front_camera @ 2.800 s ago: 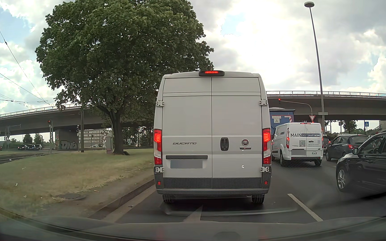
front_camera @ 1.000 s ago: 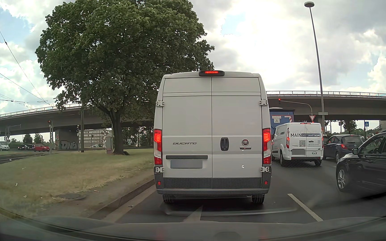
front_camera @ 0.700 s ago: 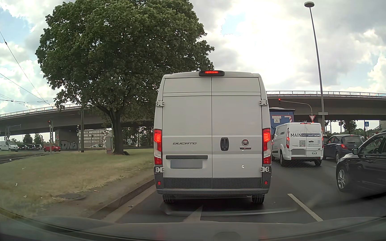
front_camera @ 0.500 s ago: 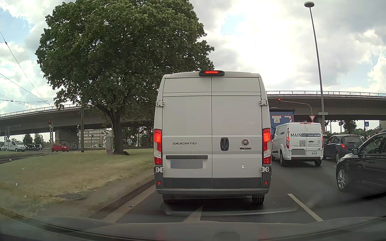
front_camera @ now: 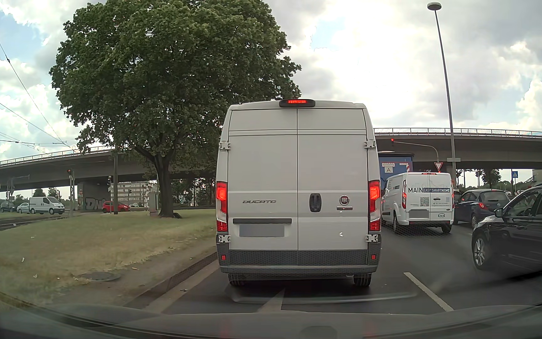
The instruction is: Follow the waypoints while adhering to traffic rules and regulations
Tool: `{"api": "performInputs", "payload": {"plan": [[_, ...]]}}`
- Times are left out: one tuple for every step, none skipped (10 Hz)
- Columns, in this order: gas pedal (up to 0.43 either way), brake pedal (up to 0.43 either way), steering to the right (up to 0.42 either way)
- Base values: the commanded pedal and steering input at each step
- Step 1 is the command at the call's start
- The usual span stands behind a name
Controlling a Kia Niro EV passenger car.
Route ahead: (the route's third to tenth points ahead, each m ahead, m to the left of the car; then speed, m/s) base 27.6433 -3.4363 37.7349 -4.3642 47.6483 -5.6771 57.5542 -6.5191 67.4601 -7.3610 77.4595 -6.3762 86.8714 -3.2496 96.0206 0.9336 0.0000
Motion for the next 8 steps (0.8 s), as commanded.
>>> {"api": "performInputs", "payload": {"plan": [[0.000,0.323,0.001],[0.000,0.317,0.001],[0.000,0.317,0.001],[0.000,0.323,0.001],[0.000,0.317,0.001],[0.000,0.317,0.001],[0.000,0.317,0.001],[0.000,0.317,0.001]]}}
